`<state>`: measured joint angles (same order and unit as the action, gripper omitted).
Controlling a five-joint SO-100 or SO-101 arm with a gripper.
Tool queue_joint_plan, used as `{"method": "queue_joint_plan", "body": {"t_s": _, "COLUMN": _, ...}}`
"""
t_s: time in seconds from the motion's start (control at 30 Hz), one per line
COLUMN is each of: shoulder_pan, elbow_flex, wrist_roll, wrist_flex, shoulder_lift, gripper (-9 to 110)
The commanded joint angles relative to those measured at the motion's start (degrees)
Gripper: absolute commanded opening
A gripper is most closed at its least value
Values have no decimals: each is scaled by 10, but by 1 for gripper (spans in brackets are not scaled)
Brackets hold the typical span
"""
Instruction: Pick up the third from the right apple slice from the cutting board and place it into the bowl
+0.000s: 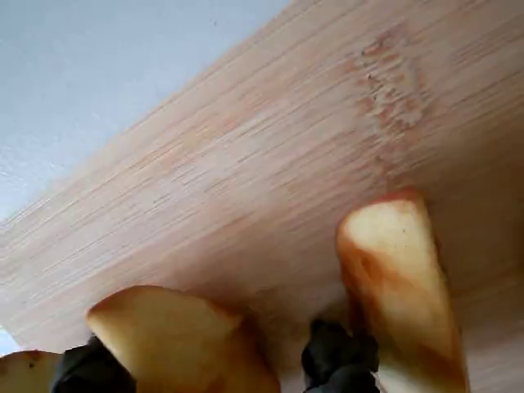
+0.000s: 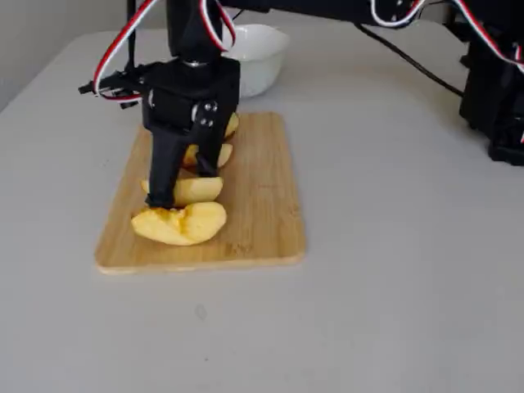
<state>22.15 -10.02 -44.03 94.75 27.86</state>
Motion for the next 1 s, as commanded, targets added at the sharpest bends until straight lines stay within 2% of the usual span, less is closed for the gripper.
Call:
{"method": "queue_joint_plan", "body": {"t_s": 0.0, "shoulder_pan": -14, "elbow_flex": 26, "wrist_roll": -4, "wrist_flex": -14, "shoulder_lift": -2, "gripper": 19}}
{"method": "queue_joint_plan", "body": {"t_s": 0.17, "shoulder_pan": -13, "elbow_flex": 26, "wrist_roll": -3, "wrist_flex": -15, "shoulder_lift": -19, "gripper": 1}}
{"method": "queue_joint_plan", "body": {"t_s": 0.3, "shoulder_pan": -6, "elbow_flex": 33, "wrist_roll": 15, "wrist_flex": -11, "shoulder_lift": -21, "gripper": 0}}
{"method": "queue_joint_plan", "body": {"t_s": 0.43, "shoulder_pan": 10, "elbow_flex": 108, "wrist_roll": 73, "wrist_flex": 19, "shoulder_lift": -21, "gripper": 0}}
{"method": "queue_joint_plan", "body": {"t_s": 0.53, "shoulder_pan": 16, "elbow_flex": 174, "wrist_roll": 137, "wrist_flex": 47, "shoulder_lift": 3, "gripper": 0}}
{"method": "queue_joint_plan", "body": {"t_s": 0.7, "shoulder_pan": -25, "elbow_flex": 176, "wrist_roll": 293, "wrist_flex": 64, "shoulder_lift": 132, "gripper": 0}}
{"method": "queue_joint_plan", "body": {"t_s": 0.83, "shoulder_pan": -113, "elbow_flex": 174, "wrist_roll": 443, "wrist_flex": 86, "shoulder_lift": 236, "gripper": 0}}
{"method": "queue_joint_plan", "body": {"t_s": 0.97, "shoulder_pan": -236, "elbow_flex": 170, "wrist_roll": 546, "wrist_flex": 89, "shoulder_lift": 273, "gripper": 0}}
